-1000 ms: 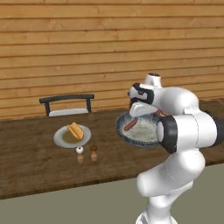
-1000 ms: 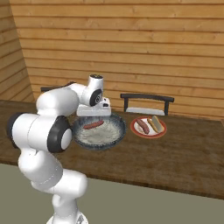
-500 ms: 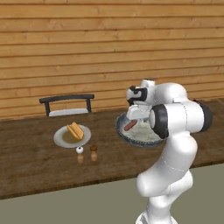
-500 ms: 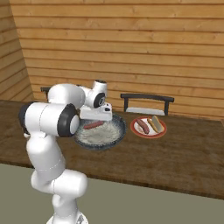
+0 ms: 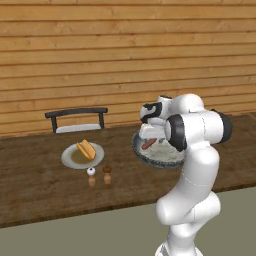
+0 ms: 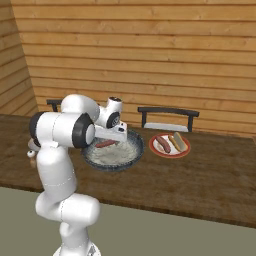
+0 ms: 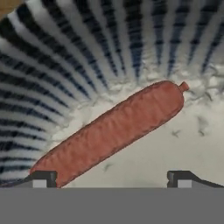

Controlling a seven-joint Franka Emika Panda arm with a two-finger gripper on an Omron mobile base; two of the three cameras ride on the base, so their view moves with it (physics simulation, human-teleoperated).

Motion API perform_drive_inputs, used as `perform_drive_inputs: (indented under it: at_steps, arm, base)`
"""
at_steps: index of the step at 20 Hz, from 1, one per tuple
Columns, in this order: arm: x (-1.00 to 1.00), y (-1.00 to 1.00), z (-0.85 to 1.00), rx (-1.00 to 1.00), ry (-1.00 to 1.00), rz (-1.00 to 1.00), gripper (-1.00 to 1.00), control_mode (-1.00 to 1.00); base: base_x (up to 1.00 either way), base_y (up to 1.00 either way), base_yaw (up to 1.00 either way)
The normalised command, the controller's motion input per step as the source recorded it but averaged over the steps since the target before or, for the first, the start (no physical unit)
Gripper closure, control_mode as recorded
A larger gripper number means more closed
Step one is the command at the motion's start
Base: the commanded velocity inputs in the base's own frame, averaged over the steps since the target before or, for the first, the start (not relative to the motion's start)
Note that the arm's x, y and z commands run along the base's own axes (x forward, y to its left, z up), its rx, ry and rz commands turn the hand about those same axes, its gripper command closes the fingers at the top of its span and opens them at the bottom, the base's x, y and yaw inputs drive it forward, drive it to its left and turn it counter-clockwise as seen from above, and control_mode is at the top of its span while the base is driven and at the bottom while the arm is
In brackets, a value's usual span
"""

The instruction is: Place one bun and one sausage from the bowl on each plate.

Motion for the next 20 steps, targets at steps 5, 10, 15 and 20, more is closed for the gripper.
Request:
perform_drive_inputs:
  at_steps: [5, 10, 15, 20]
  arm:
    - [0.00, 0.01, 0.00, 0.15, -0.28, -0.15, -1.00, -1.00]
    - [0.17, 0.01, 0.00, 0.03, -0.06, -0.15, -1.00, -1.00]
    - [0.22, 0.09, -0.06, 0.00, 0.00, -0.09, -1.00, -1.00]
    - [0.01, 0.06, -0.36, 0.00, 0.00, -0.04, -1.00, -1.00]
  base:
    - [0.00, 0.00, 0.00]
    - [0.00, 0.00, 0.00]
    - [0.00, 0.00, 0.00]
    - [0.00, 0.00, 0.00]
